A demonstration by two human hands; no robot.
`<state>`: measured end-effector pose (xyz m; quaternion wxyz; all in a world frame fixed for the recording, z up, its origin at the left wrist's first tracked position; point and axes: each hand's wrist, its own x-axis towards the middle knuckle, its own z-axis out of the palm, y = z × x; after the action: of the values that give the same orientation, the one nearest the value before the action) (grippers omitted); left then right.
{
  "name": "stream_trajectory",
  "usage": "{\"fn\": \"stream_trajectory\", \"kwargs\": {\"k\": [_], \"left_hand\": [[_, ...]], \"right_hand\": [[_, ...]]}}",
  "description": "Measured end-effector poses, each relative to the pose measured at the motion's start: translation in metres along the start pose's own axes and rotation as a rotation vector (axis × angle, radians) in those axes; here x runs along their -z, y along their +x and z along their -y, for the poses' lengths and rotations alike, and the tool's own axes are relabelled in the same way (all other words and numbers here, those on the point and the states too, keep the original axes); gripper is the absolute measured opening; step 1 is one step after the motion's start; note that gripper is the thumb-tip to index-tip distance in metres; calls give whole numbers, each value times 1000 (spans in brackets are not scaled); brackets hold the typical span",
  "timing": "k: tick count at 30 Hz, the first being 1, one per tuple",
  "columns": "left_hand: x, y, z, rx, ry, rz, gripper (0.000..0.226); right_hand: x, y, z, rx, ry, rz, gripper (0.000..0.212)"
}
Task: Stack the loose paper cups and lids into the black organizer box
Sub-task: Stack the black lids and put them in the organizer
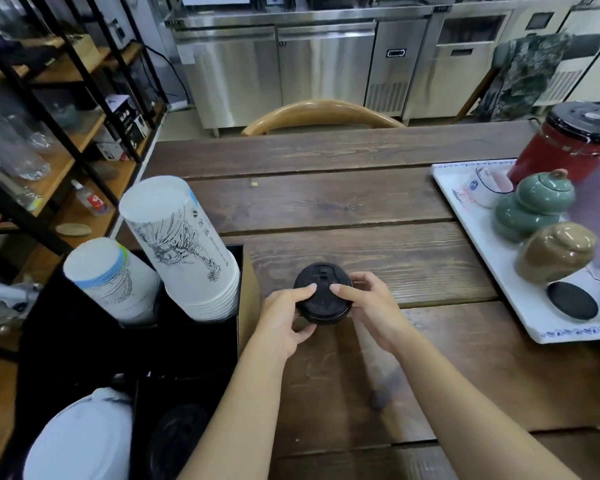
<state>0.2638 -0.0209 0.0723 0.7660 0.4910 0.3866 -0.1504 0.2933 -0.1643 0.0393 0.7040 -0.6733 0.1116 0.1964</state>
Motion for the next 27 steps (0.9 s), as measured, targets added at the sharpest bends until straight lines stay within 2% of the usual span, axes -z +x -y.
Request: {"fn": "stream_trajectory", "kwargs": {"k": [8, 12, 21, 23, 25, 27], "left_hand": [[17, -67, -1, -227, 61, 70, 7], [36, -99, 7, -292, 43, 41, 26], [90, -162, 14, -462, -13, -11, 6], [105, -168, 15, -480, -21, -60, 18], [119, -171, 14, -487, -8, -105, 45], [134, -173, 13, -499, 22, -123, 55]], "right_hand": [[-4, -52, 20, 156, -37, 33, 33], [-17, -81, 23, 221, -43, 78, 35], [-59, -139, 36, 376, -132, 209, 29], [-70, -147, 35, 392, -190, 225, 29], [-81, -154, 32, 375, -229, 222, 32], [-92, -160, 30, 351, -264, 220, 35]]}}
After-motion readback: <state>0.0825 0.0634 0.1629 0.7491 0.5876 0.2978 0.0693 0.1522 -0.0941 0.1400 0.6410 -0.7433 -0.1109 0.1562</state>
